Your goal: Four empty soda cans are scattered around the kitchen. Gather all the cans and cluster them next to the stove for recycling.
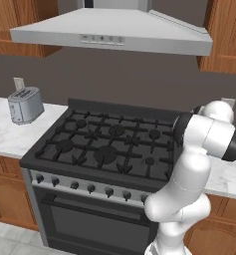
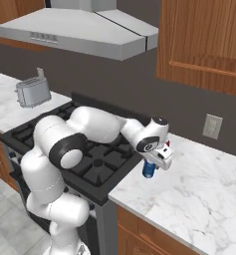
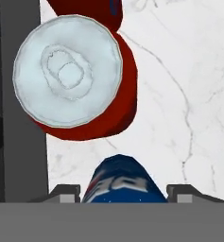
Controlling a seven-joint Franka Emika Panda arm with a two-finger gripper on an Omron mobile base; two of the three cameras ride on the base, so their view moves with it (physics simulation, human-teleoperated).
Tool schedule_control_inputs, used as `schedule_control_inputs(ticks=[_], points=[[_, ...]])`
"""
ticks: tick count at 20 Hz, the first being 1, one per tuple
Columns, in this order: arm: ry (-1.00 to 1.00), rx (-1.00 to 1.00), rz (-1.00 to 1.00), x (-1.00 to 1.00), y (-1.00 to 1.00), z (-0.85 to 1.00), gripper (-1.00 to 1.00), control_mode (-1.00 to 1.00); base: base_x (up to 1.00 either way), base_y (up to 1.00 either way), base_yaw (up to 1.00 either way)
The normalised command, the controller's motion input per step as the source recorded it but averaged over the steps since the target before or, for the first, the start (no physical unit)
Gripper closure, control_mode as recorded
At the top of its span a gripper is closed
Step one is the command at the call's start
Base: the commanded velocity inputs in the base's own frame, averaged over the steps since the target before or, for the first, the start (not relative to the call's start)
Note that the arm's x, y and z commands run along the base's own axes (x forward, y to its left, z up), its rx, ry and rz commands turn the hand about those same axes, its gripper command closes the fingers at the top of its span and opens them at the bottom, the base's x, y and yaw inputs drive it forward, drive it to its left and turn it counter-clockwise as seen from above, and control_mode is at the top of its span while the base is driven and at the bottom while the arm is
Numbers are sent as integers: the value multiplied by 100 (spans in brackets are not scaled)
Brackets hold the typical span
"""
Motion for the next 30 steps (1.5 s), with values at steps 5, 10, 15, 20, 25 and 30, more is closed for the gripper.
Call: schedule_control_inputs(ticks=[5,10,15,20,25,30], points=[[0,-11,1,23,15,-26,100,-100,0,0,0],[0,-2,0,7,22,-28,100,-100,0,0,0],[0,2,0,-4,16,-31,-100,-100,0,0,0],[2,-2,0,0,1,4,-100,-100,0,0,0],[0,-5,0,-11,5,35,-100,-100,0,0,0],[0,-2,0,-41,0,46,-100,-100,0,0,0]])
